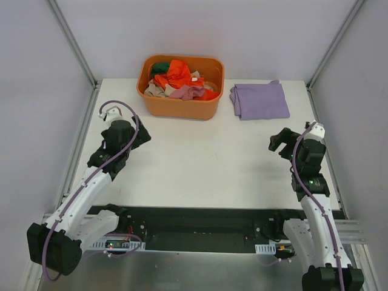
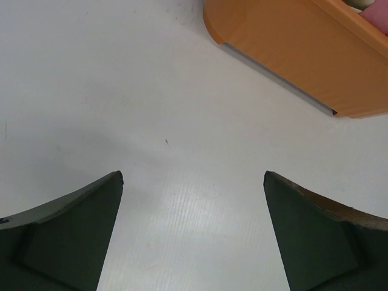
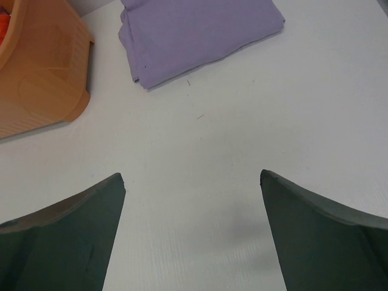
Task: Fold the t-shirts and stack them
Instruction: Grab crumpled tshirt from bin with the left arm
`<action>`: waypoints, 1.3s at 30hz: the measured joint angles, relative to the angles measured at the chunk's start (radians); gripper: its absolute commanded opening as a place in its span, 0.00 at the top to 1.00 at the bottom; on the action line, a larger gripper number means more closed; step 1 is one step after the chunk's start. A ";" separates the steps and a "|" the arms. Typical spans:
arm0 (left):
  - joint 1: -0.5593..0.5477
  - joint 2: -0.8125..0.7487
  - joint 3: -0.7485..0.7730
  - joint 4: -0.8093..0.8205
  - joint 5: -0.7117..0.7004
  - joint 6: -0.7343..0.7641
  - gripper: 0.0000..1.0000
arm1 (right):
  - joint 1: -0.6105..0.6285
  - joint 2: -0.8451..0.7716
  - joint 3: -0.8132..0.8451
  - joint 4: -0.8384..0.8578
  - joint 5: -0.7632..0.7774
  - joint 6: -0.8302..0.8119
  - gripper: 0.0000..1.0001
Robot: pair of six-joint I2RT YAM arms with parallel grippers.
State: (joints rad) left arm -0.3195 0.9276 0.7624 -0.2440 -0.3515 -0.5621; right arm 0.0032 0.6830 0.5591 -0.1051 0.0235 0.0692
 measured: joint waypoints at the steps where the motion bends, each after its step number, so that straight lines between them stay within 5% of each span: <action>1: 0.000 0.000 0.002 0.000 0.000 -0.001 0.01 | 0.000 -0.009 0.000 0.000 0.002 0.000 0.04; 8: 0.000 0.051 0.061 -0.004 0.009 -0.003 0.01 | 0.000 -0.051 0.000 0.002 0.023 0.004 0.04; 15: 0.000 0.276 0.258 0.016 0.075 0.023 0.01 | 0.000 -0.021 0.000 0.001 0.009 0.002 0.04; 26: -0.010 0.832 0.803 0.067 0.608 0.359 0.01 | -0.001 0.068 0.015 -0.027 -0.060 -0.004 0.04; 33: -0.050 1.007 0.973 0.039 0.693 0.512 0.01 | -0.002 0.079 0.026 -0.034 -0.074 -0.011 0.04; 35: -0.068 1.051 1.023 0.023 0.682 0.531 0.08 | -0.002 0.081 0.026 -0.035 -0.074 -0.011 0.05; 39: -0.089 1.141 1.139 0.001 0.644 0.554 0.50 | -0.002 0.087 0.026 -0.035 -0.077 -0.012 0.04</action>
State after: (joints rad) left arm -0.4084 2.0689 1.9018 -0.2432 0.2920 -0.0078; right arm 0.0017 0.7696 0.5854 -0.1402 -0.0536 0.0570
